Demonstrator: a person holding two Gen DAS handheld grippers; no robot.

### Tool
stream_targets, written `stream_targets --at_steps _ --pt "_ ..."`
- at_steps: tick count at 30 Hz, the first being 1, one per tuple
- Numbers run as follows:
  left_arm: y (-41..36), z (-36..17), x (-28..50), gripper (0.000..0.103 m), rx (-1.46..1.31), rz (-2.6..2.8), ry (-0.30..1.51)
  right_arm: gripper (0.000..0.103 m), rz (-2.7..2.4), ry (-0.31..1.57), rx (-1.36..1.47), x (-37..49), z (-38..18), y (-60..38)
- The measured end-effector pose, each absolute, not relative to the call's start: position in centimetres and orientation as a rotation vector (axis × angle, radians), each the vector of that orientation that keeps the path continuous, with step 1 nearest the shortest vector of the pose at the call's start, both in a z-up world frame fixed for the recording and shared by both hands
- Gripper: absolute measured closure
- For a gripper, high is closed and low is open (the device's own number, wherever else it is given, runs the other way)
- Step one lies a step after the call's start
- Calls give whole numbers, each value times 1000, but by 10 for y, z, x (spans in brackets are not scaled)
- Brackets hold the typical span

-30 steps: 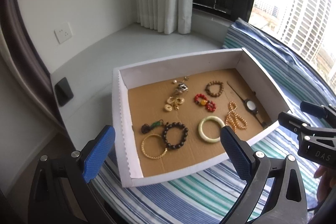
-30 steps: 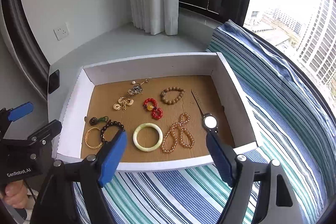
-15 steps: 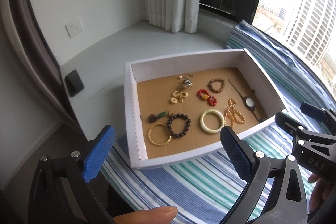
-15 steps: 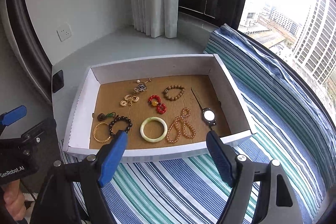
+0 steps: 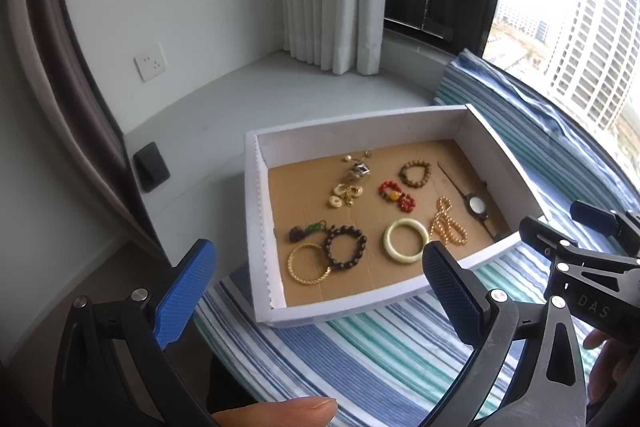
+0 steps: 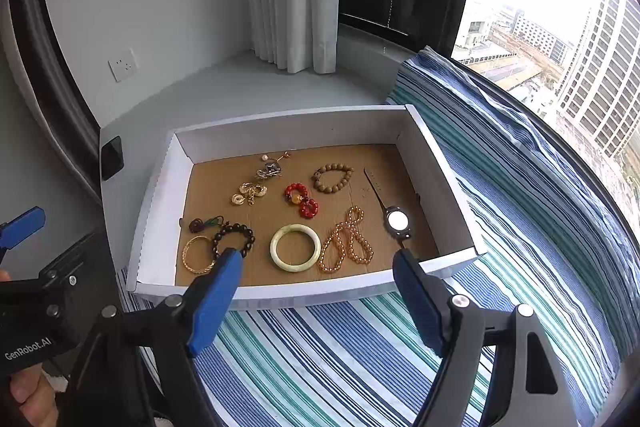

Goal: Organize jewelry

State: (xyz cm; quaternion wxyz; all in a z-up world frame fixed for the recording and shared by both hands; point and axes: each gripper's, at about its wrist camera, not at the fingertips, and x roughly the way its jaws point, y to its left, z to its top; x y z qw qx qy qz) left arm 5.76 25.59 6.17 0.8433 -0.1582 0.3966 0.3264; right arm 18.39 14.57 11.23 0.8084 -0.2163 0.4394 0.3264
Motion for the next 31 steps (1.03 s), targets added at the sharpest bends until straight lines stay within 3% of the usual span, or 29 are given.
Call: stream_targets --at_steps 31 --pt "252 65 58 1 -317 693 817 24 676 951 -468 189 106 148"
